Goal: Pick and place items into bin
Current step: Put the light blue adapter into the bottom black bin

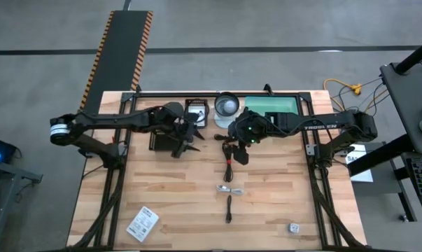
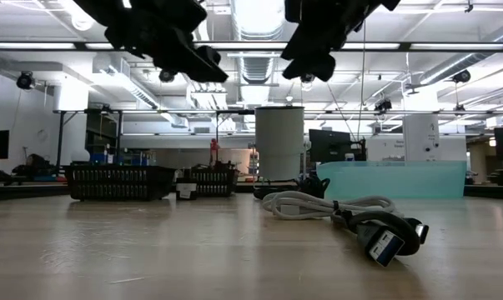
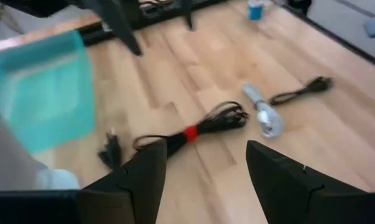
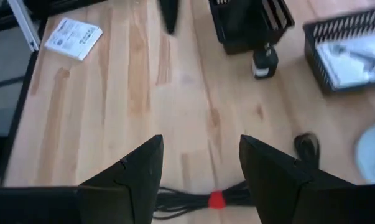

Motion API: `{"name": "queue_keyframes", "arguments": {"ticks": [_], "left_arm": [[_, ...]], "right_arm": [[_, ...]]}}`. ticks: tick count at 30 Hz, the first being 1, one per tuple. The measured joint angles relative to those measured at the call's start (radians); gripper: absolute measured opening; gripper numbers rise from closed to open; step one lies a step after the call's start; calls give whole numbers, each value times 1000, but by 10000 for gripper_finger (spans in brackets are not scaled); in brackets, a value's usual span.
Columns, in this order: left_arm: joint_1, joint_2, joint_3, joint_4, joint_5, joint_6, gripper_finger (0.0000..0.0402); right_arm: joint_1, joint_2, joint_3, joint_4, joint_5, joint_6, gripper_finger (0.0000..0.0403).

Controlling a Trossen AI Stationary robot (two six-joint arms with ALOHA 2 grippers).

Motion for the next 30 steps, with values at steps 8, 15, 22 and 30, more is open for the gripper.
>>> {"name": "queue_keyframes", "arguments": {"ticks": [8, 15, 22, 30], "left_arm": [[-3, -46, -47, 8, -6, -1, 203], [-3, -46, -47, 15, -12, -7, 203], [-3, -46, -47, 16, -12, 1, 203], [-2, -46, -47, 16, -24, 2, 203]], "right_arm": [[60, -1, 26, -209, 0, 250, 198], [180, -2, 27, -398, 0, 511, 198], [341, -2, 20, -450, 0, 624, 199], [543, -2, 25, -449, 36, 735, 199]]}}
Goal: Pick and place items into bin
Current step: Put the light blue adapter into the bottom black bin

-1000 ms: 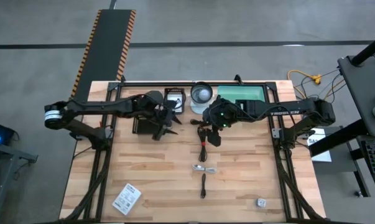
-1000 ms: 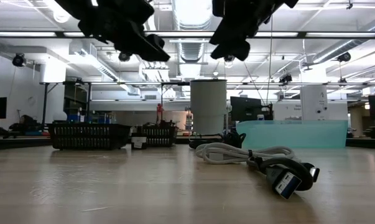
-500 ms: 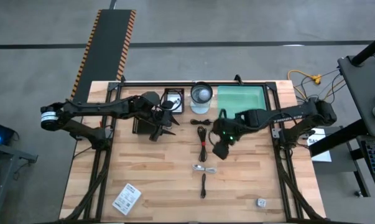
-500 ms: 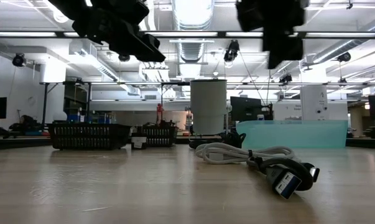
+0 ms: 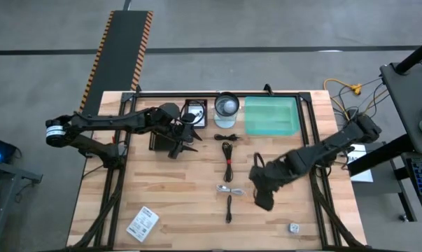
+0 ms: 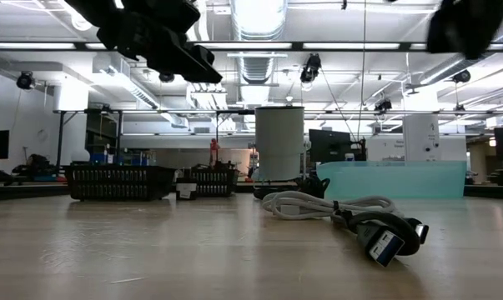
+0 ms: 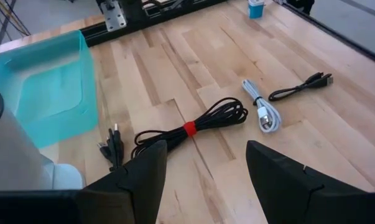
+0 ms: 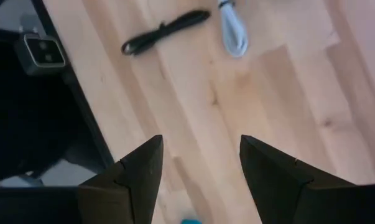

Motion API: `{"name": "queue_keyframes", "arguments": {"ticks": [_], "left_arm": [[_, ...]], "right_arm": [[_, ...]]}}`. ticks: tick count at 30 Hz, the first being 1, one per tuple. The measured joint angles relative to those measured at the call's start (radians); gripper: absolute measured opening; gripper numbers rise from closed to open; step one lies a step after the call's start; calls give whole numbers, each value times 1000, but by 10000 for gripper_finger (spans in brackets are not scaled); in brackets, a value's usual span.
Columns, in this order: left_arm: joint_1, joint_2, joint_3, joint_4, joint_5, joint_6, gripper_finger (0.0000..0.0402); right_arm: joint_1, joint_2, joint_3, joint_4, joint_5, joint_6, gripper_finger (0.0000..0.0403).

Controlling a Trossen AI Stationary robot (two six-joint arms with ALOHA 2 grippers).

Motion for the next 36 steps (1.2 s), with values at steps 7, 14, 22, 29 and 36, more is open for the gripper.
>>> {"name": "queue_keyframes", "arguments": {"ticks": [7, 14, 22, 29, 36], "left_arm": [[0, 1, 0, 1, -106, 0, 203], [0, 17, 0, 3, -111, -1, 203], [0, 18, 0, 4, -116, -1, 203], [-1, 18, 0, 11, -117, -2, 203], [-1, 18, 0, 37, -119, -3, 203]], "right_arm": [[220, 11, -8, -4, 8, 86, 198], [423, 62, -30, 37, 12, 133, 199], [449, 171, -30, 98, 13, 349, 199], [475, 245, -20, 93, 3, 342, 234], [475, 253, -24, 96, 0, 305, 268]]}}
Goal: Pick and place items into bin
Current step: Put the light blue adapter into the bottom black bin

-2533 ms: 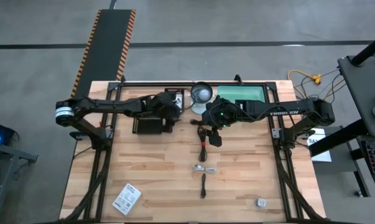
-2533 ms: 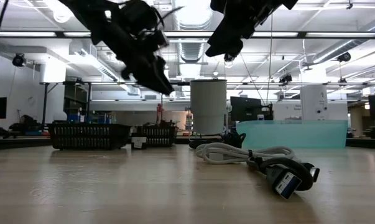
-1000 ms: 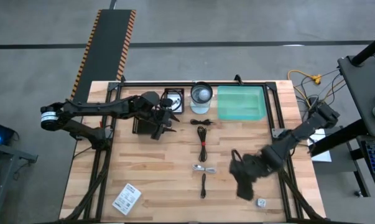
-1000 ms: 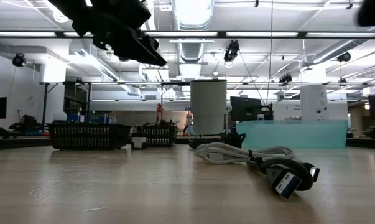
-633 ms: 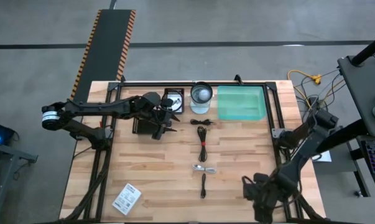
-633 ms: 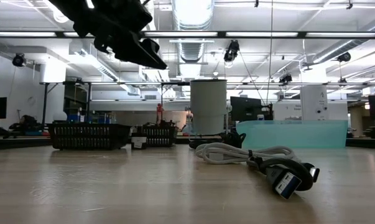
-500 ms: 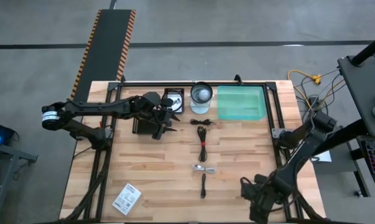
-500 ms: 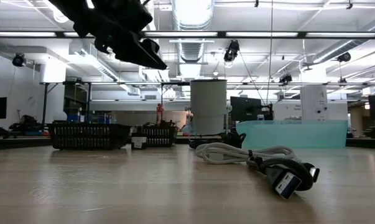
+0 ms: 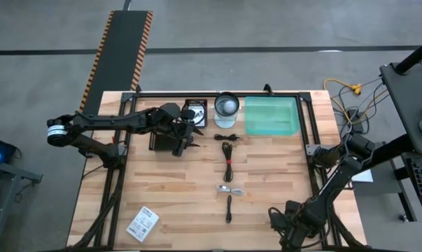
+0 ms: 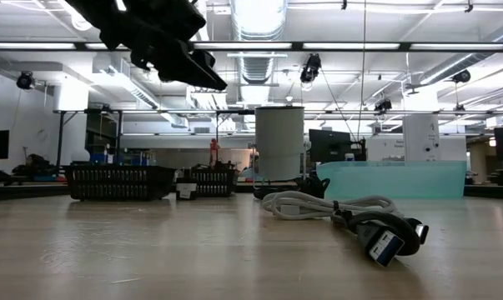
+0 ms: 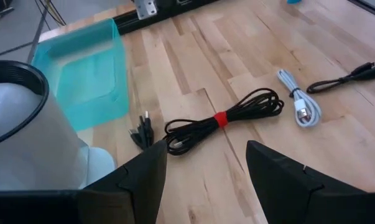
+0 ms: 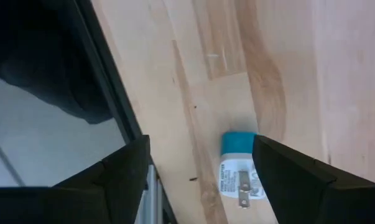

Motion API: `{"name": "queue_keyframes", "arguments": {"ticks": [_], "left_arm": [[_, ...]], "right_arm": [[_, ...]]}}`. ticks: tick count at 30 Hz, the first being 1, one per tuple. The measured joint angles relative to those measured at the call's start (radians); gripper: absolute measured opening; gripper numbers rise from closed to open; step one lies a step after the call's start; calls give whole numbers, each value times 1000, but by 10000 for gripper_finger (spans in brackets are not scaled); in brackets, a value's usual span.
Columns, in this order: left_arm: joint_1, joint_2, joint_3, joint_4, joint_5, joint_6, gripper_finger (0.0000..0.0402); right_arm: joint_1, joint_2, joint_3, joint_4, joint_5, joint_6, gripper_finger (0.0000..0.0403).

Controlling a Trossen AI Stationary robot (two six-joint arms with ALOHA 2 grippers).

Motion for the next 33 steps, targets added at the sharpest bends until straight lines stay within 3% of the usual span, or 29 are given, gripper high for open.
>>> {"name": "queue_keyframes", "arguments": {"ticks": [17, 33], "left_arm": [[1, 0, 0, 27, 0, 1, 203], [1, 0, 0, 24, 0, 3, 203]], "right_arm": [[17, 0, -18, -78, -2, -81, 233], [17, 2, -86, -7, -53, -101, 235]]}}
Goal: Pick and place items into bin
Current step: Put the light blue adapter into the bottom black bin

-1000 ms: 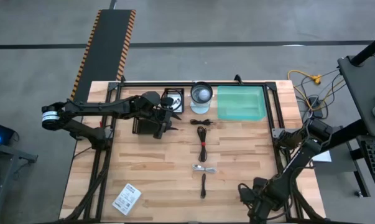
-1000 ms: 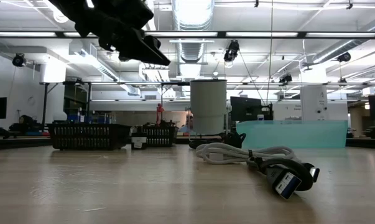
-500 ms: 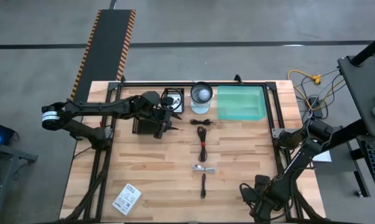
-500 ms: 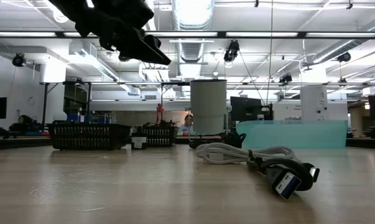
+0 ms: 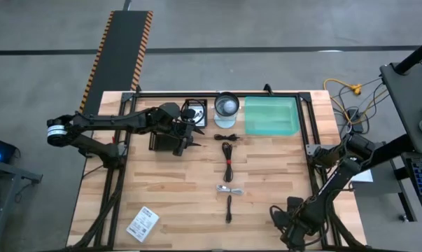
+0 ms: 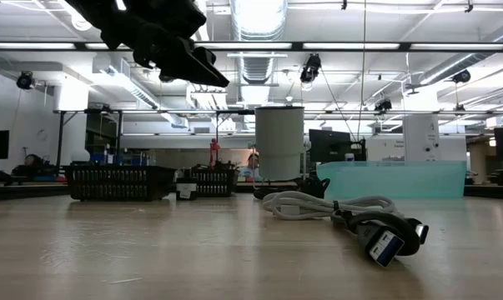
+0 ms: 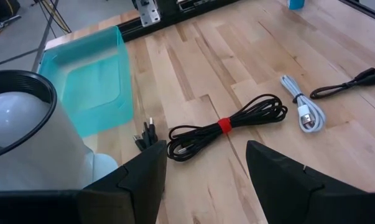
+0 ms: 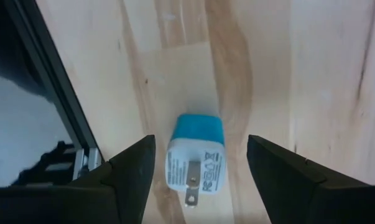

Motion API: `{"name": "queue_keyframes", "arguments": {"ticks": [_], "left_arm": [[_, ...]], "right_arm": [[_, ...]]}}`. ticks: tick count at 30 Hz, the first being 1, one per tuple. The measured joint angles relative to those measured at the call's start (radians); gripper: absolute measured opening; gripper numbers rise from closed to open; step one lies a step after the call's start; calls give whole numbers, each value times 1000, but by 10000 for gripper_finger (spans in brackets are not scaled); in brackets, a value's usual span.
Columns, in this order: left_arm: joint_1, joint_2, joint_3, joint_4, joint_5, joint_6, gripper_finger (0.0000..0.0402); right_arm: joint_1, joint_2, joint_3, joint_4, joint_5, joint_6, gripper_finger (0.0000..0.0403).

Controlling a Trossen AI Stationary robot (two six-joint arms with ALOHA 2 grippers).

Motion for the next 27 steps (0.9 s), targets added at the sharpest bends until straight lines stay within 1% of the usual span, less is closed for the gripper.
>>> {"name": "queue_keyframes", "arguments": {"ticks": [5, 19, 23, 27], "left_arm": [[0, 0, 0, 0, 0, 0, 203], [-1, 0, 0, -1, 0, 0, 203], [-1, 0, 0, -1, 0, 0, 203], [-1, 0, 0, -1, 0, 0, 203]], "right_arm": [[0, 0, 0, 6, -11, -32, 226], [5, 4, -28, 46, -12, -29, 213], [6, 6, -32, 50, -17, -26, 197], [6, 6, -32, 51, -44, -25, 170]]}}
